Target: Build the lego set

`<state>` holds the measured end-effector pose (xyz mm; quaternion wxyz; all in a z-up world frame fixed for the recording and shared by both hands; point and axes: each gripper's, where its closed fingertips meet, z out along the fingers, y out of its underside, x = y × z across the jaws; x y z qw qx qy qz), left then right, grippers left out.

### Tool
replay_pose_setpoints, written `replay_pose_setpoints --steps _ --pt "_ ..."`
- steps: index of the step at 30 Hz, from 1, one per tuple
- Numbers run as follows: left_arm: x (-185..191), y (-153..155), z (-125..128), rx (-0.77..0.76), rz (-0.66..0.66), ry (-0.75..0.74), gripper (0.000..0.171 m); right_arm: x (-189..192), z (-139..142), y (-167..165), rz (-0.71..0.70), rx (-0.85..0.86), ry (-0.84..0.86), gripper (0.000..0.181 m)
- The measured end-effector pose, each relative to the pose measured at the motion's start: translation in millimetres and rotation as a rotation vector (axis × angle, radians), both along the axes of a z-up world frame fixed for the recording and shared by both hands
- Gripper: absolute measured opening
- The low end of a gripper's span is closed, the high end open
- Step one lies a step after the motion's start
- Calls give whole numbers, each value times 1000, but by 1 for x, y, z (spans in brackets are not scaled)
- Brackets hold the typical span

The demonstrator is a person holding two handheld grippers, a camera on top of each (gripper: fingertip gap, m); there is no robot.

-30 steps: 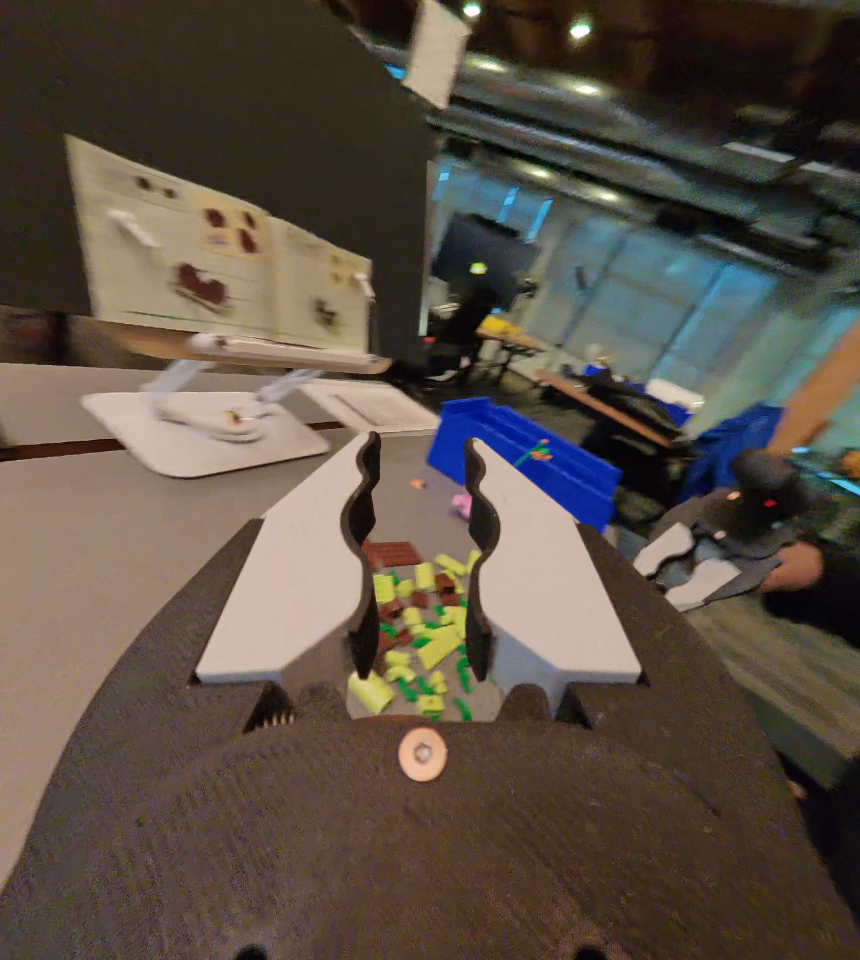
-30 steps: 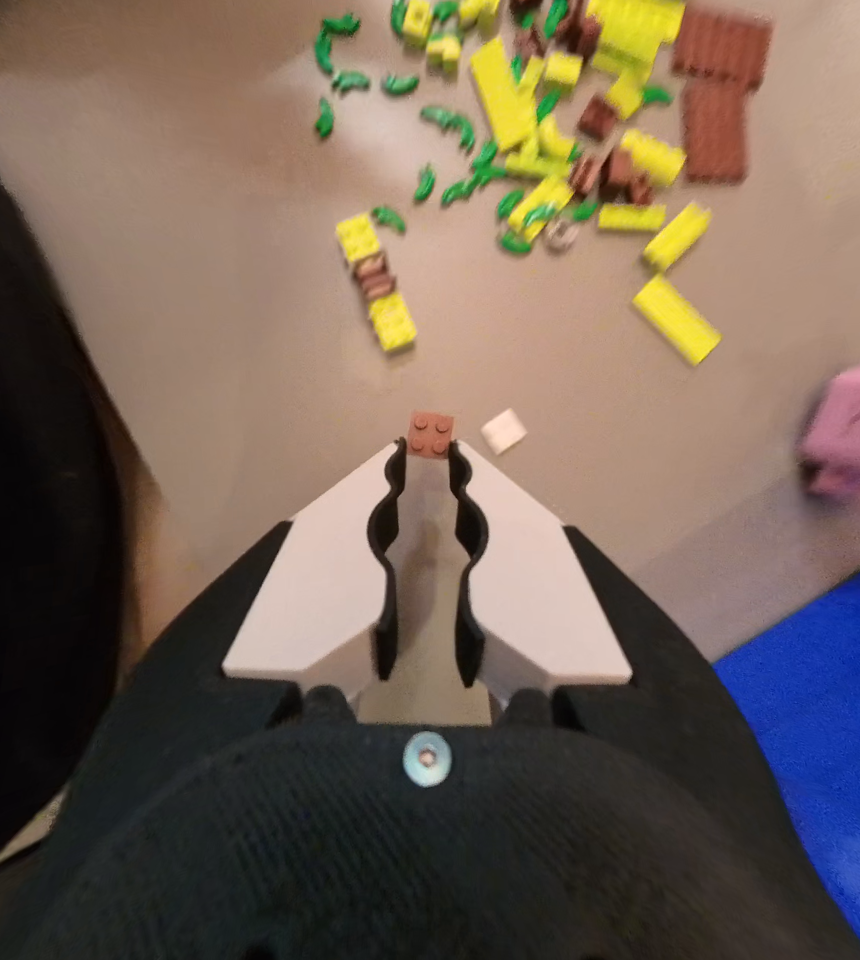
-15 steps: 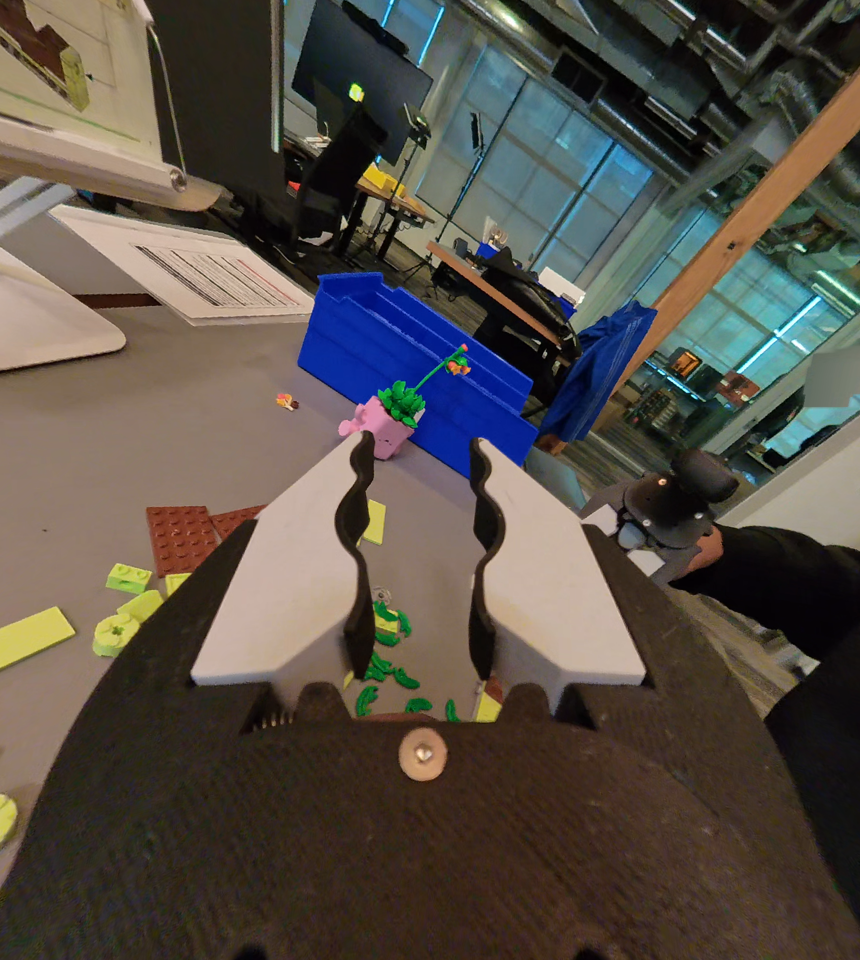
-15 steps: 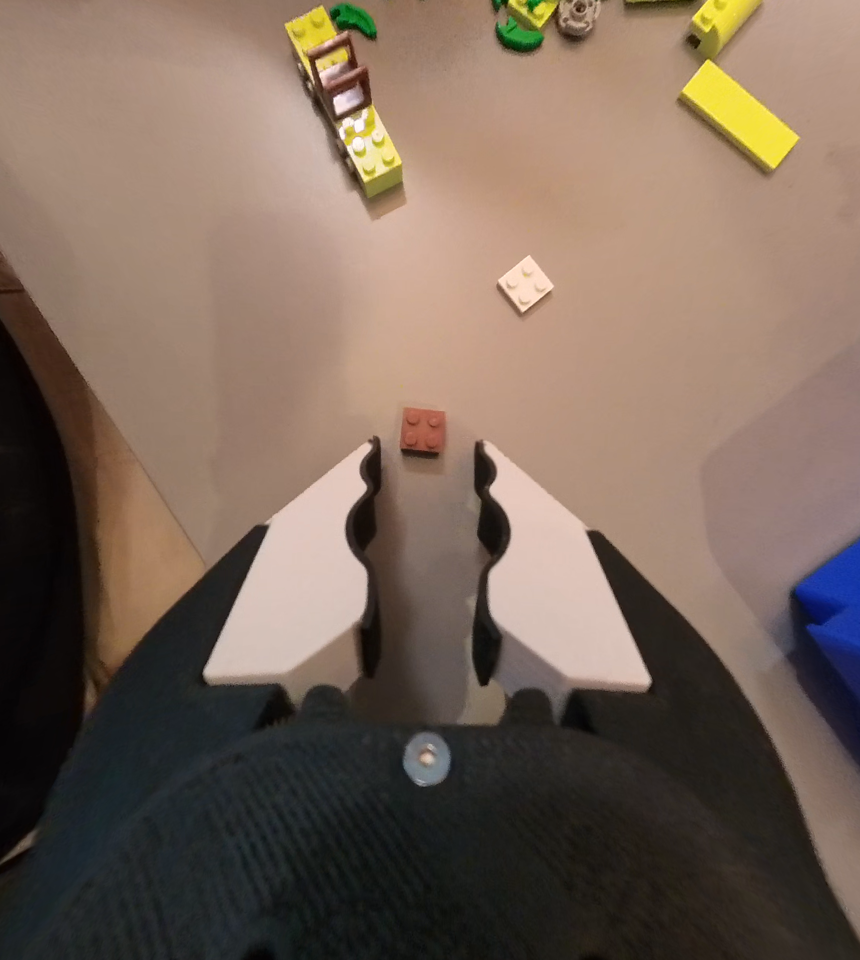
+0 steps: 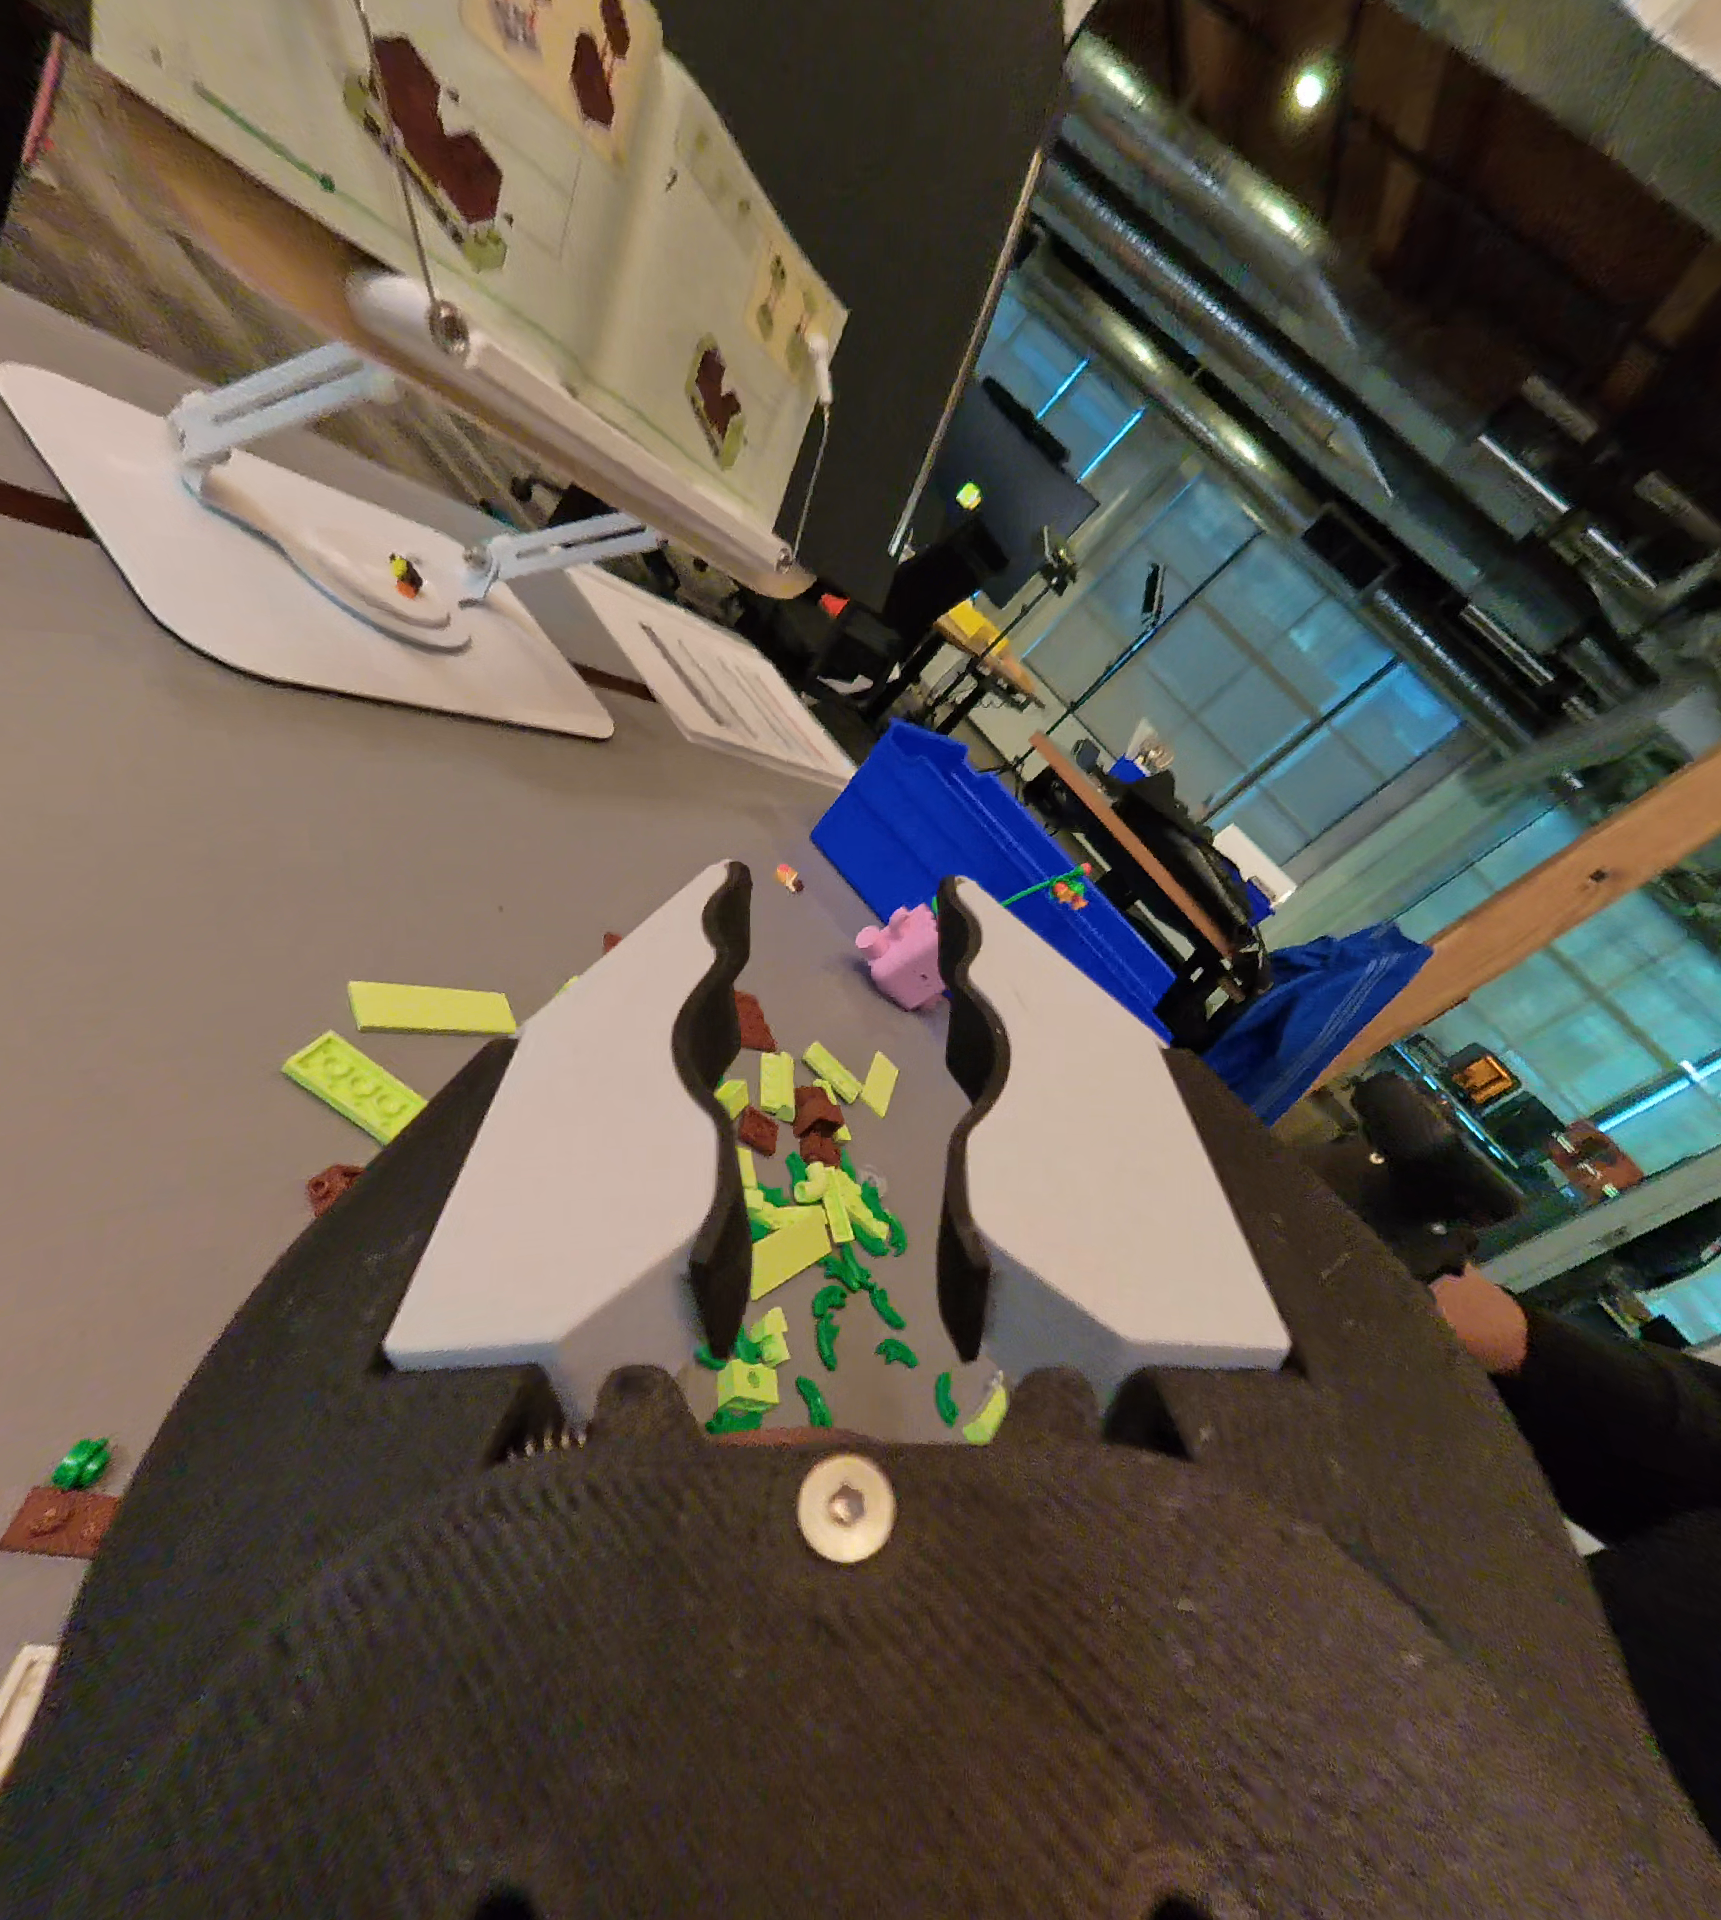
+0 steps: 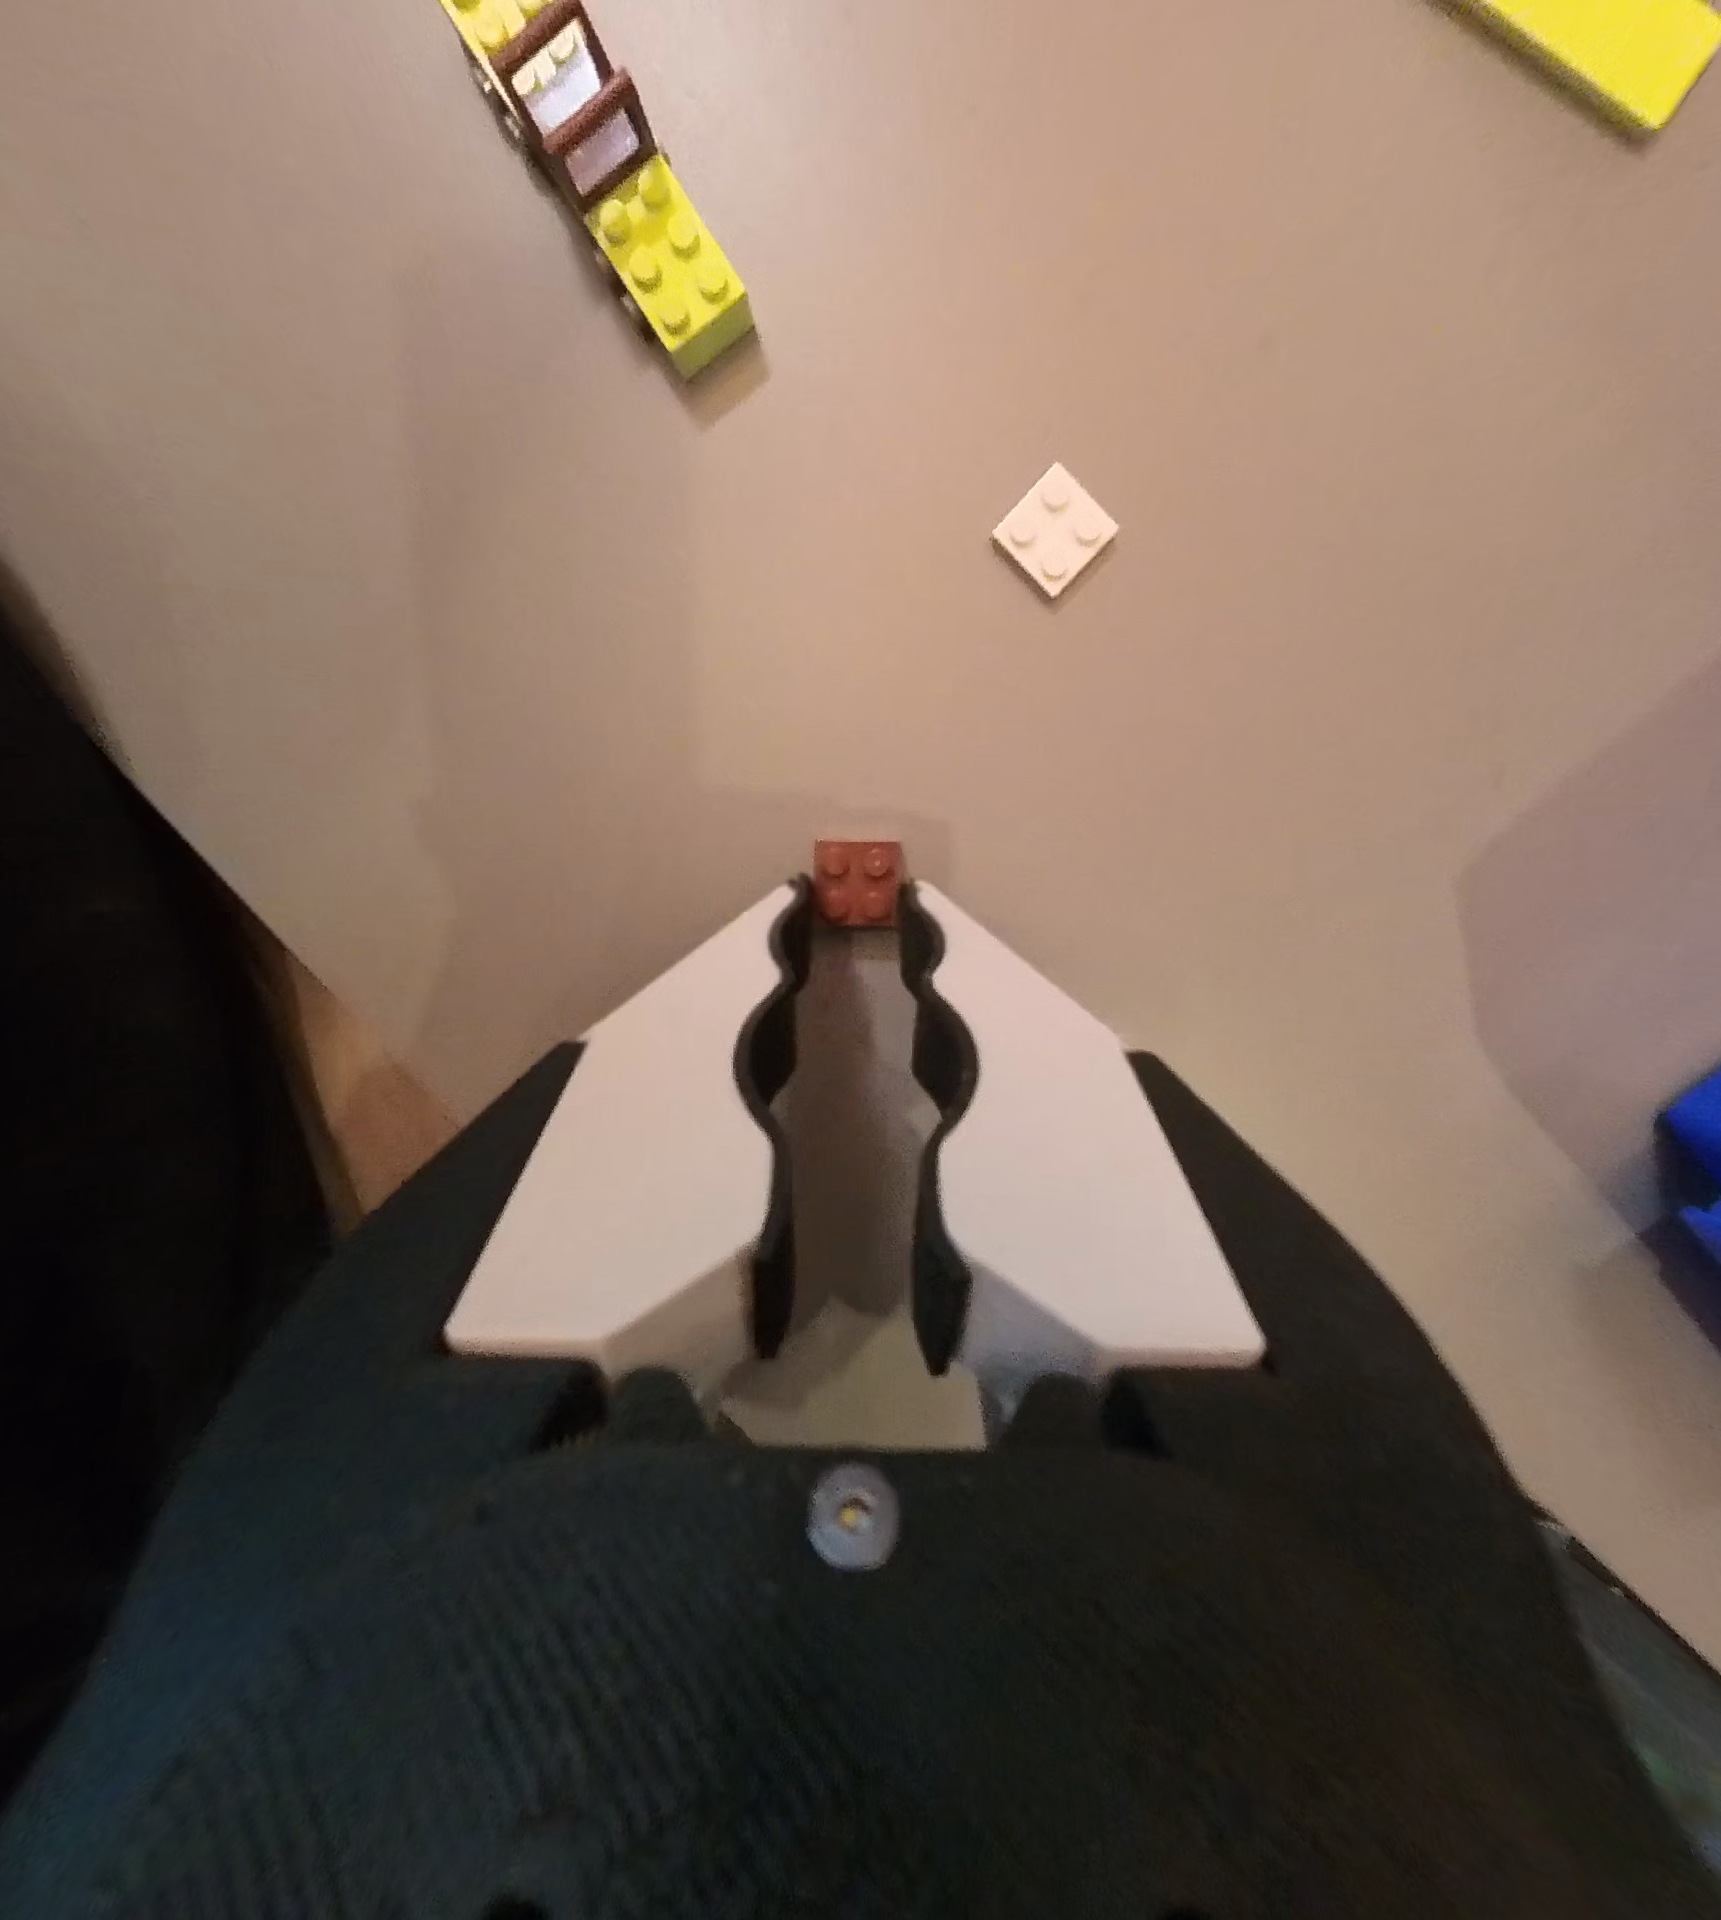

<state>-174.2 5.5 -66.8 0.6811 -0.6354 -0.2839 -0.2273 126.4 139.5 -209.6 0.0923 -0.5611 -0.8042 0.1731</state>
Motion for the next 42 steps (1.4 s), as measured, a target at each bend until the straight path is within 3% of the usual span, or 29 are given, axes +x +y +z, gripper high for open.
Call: replay_pose_setpoints --steps 7,12,15,19,42 --pt "4 -1 4 -16 -4 34 34 -11 5 -2 81 66 -20 14" --pt "8 0 8 0 -20 35 35 -43 23 -2 377 164 46 13" --pt "9 1 7 5 -30 26 35 -56 17 4 566 181 40 13" --pt "7 -1 6 10 -24 14 35 -64 7 13 684 142 -26 13" --pt "4 1 0 -23 -17 20 36 -68 2 9 781 16 -125 13"
